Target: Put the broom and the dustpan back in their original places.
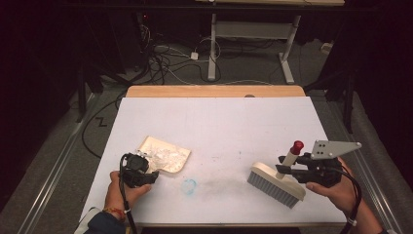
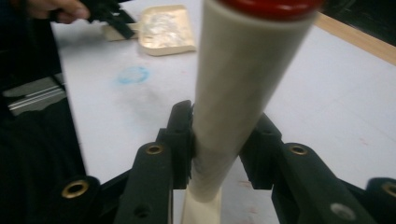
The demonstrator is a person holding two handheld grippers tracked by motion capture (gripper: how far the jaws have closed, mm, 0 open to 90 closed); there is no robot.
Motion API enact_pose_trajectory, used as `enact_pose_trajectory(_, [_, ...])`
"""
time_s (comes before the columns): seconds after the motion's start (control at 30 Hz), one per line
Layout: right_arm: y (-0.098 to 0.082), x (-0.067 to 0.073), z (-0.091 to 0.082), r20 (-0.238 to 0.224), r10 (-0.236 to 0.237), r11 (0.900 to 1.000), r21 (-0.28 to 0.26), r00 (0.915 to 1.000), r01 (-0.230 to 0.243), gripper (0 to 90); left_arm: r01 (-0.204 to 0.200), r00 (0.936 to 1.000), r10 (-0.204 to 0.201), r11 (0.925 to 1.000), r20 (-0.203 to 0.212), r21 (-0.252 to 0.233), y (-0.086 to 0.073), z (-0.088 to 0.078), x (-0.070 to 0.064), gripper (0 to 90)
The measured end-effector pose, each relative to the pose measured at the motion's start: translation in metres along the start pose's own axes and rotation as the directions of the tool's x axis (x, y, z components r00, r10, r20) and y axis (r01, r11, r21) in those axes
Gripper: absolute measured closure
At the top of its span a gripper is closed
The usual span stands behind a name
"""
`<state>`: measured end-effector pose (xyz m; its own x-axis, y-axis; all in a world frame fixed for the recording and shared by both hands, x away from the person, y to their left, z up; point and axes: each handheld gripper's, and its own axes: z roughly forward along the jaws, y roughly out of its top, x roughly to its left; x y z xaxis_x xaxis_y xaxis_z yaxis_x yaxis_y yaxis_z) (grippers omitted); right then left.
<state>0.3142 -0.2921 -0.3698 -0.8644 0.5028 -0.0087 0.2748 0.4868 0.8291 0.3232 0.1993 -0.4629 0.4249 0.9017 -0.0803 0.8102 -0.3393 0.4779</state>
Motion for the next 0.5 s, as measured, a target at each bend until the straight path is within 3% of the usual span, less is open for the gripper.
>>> enact_pose_trajectory(0.1, [0.002,-0.012,0.005,0.066,0.026,0.999,0.019,0.9975,-0.028,62.9,-0.021,0.9991,0.022,0.9996,0.038,-0.021,-0.003,-0.002,-0.006,52.4])
enact_pose_trajectory(0.17, [0.004,-0.021,0.008,0.119,0.048,0.998,0.029,0.9918,-0.052,59.5,-0.054,0.9980,0.055,0.9981,0.033,-0.030,-0.004,-0.002,-0.013,49.7])
enact_pose_trajectory(0.23, [0.006,-0.030,0.014,0.139,0.071,0.997,0.032,0.9877,-0.076,58.0,-0.080,0.9968,0.079,0.9964,-0.002,-0.031,-0.004,-0.002,-0.017,49.0])
enact_pose_trajectory(0.37, [0.008,-0.047,0.029,0.178,0.121,0.991,0.033,0.9765,-0.129,56.6,-0.100,0.9948,0.101,0.9937,0.013,-0.049,-0.008,-0.004,-0.019,48.7])
enact_pose_trajectory(0.5, [0.010,-0.062,0.045,0.246,0.170,0.983,0.030,0.9543,-0.182,55.3,-0.127,0.9906,0.131,0.9886,0.040,-0.080,-0.014,-0.010,-0.023,47.2])
